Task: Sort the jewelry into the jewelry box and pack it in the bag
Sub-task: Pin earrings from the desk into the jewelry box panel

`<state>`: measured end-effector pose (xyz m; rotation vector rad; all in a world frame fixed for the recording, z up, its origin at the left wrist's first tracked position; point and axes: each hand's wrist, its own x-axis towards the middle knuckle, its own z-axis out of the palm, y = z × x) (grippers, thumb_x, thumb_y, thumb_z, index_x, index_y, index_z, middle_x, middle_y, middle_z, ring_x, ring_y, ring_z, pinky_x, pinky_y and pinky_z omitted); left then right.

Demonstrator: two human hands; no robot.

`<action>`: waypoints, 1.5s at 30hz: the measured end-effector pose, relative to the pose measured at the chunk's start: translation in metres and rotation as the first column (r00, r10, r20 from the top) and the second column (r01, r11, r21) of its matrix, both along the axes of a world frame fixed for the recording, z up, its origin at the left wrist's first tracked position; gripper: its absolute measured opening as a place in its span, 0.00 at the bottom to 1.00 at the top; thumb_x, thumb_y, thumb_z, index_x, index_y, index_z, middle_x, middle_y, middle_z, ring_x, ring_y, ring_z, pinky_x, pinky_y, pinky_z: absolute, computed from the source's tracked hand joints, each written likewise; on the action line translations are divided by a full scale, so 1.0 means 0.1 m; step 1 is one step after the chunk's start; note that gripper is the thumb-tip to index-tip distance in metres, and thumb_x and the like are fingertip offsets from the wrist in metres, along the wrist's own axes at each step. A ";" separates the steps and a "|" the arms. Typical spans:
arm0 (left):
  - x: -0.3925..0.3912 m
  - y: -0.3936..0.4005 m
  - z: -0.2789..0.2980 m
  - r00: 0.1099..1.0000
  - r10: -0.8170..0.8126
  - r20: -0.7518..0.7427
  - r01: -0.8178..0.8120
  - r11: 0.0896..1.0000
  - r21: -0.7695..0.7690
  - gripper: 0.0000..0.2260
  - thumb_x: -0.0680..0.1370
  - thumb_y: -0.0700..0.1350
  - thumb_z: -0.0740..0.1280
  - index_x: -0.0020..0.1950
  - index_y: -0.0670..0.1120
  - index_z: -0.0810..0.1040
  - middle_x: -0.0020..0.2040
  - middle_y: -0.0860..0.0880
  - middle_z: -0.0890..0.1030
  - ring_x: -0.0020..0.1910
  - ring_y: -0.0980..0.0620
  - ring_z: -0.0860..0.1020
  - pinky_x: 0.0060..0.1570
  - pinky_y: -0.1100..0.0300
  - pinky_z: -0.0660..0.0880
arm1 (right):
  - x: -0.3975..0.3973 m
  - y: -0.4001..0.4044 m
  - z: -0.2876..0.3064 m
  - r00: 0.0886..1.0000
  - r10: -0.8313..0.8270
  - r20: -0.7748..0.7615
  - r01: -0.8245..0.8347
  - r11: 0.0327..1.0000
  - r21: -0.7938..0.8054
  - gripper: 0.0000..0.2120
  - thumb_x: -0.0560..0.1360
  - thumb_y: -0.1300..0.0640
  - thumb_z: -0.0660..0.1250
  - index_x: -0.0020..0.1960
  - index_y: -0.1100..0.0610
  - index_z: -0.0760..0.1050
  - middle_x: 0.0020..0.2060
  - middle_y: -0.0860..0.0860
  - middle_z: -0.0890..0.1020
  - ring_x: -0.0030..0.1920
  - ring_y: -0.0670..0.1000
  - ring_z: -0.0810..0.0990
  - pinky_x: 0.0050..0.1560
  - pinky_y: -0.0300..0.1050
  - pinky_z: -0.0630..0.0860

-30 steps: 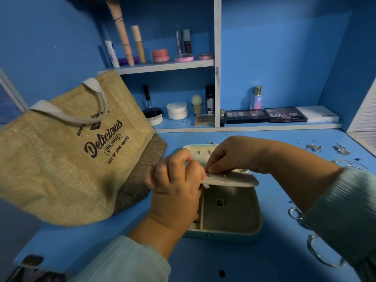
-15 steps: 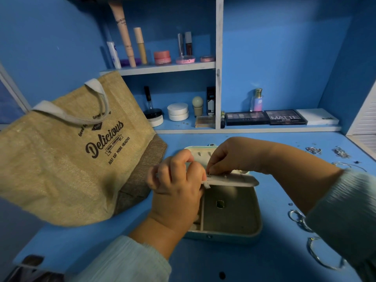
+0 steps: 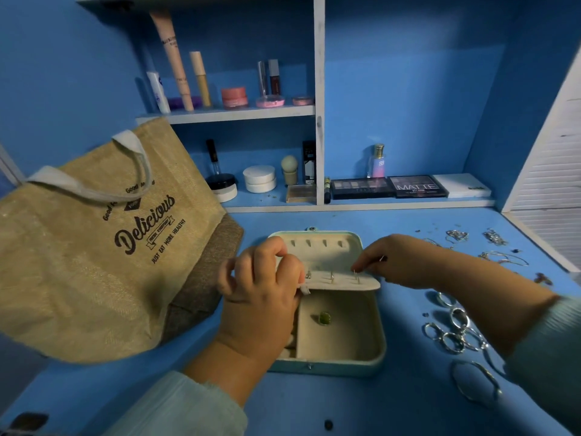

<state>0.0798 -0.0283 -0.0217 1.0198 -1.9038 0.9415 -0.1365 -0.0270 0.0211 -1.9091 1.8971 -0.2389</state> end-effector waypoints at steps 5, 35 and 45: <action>0.02 0.03 0.05 0.999 -0.025 0.040 0.022 0.998 0.056 0.15 0.62 0.50 0.68 0.43 0.50 0.66 0.52 0.48 0.66 0.48 0.46 0.66 0.50 0.49 0.61 | 0.01 0.08 -0.06 1.000 0.014 0.019 -0.014 0.999 -0.039 0.13 0.77 0.59 0.61 0.57 0.49 0.79 0.47 0.42 0.76 0.47 0.42 0.73 0.49 0.33 0.66; 0.57 0.08 0.01 0.926 -0.124 -0.355 0.369 0.486 0.792 0.38 0.54 0.82 0.49 0.52 0.59 0.66 0.52 0.66 0.62 0.54 0.64 0.65 0.48 0.72 0.63 | 0.12 0.19 -0.20 0.984 -0.154 0.085 0.164 0.979 -0.123 0.20 0.77 0.69 0.54 0.59 0.53 0.78 0.56 0.50 0.79 0.50 0.47 0.75 0.53 0.39 0.73; 0.64 -0.18 0.17 0.839 -0.107 -0.533 0.543 0.188 0.818 0.19 0.70 0.69 0.49 0.51 0.63 0.72 0.53 0.64 0.73 0.51 0.70 0.71 0.46 0.75 0.67 | 0.13 0.04 -0.08 0.962 -0.013 -0.274 0.003 0.999 -0.035 0.17 0.78 0.63 0.57 0.59 0.47 0.74 0.58 0.46 0.73 0.55 0.50 0.74 0.57 0.42 0.72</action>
